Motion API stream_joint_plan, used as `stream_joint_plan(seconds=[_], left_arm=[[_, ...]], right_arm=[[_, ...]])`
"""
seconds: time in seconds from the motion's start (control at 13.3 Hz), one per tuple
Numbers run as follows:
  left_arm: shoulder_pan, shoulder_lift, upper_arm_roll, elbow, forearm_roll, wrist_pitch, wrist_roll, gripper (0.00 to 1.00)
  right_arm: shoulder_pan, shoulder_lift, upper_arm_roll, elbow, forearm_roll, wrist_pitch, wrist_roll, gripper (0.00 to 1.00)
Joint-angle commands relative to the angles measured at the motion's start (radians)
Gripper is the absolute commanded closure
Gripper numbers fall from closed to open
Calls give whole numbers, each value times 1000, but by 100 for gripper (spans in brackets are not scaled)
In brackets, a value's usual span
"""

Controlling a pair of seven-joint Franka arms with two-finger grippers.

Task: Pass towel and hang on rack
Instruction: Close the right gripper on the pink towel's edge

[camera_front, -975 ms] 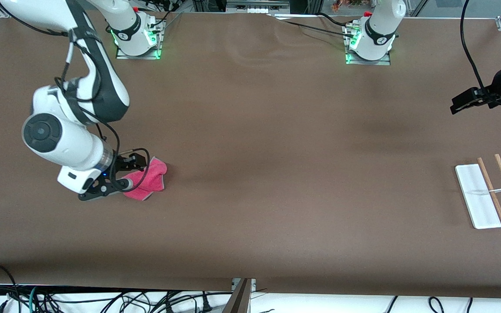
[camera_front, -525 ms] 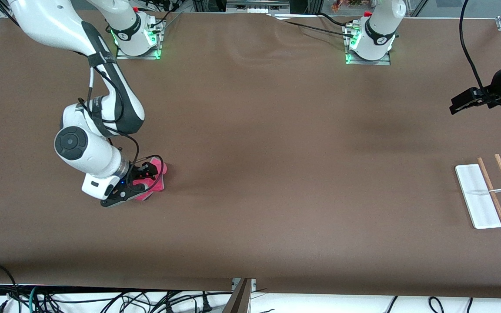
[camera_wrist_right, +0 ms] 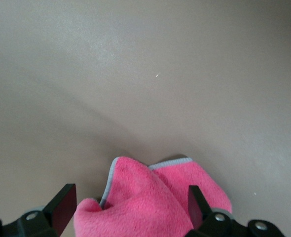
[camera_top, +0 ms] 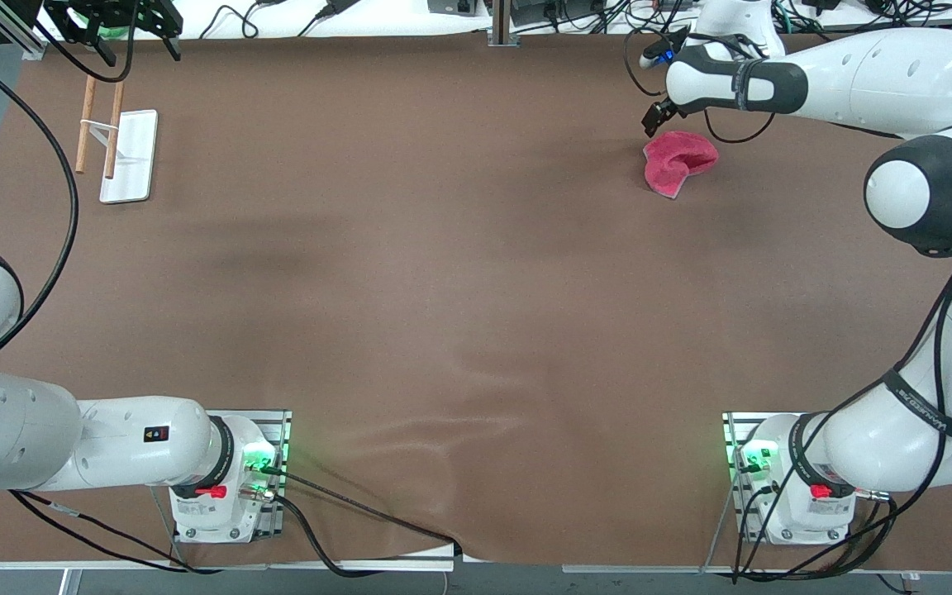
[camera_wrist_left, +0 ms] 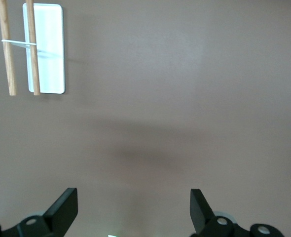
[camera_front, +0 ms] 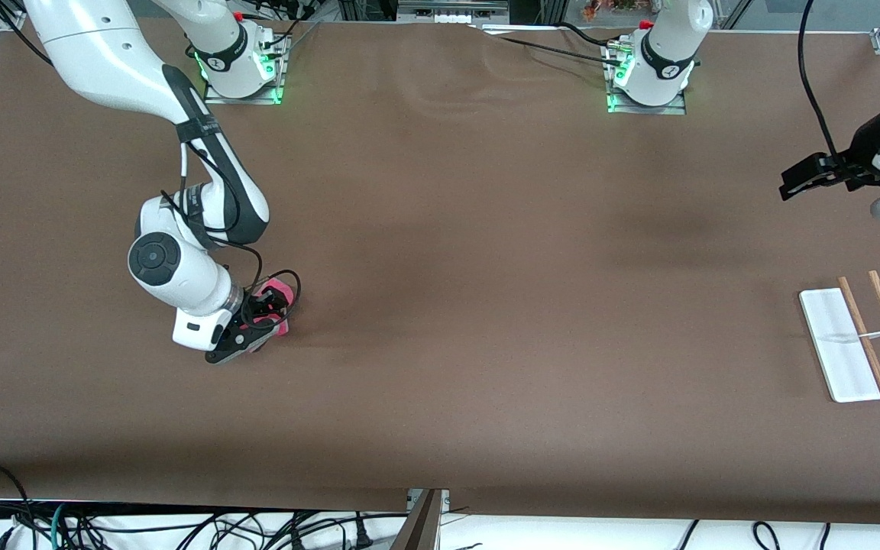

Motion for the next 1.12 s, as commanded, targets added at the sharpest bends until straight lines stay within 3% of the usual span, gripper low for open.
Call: stream_joint_plan(seconds=[0.0,0.15,0.67,0.82,1.05], left_arm=[[2,-31,-6,-45,-21,1,12,0],[3,-69,-6,-94,-21,30,12,0],[14,-60,-4,-94,-21,61,51,0],[14,-60,-4,-94,-21,61,53,0],[16,-46,-1,-89,-19,61,55,0]], right_arm=[[-1,16,-2,-15,6,53,-33,0],[-1,39,-2,-15,6,76,-33,0],[4,78,-2,-24,5,89,-96,0],[7,83,-3,-26,5,90,-98,14],[7,84,-3,-26,2,90,-98,43]])
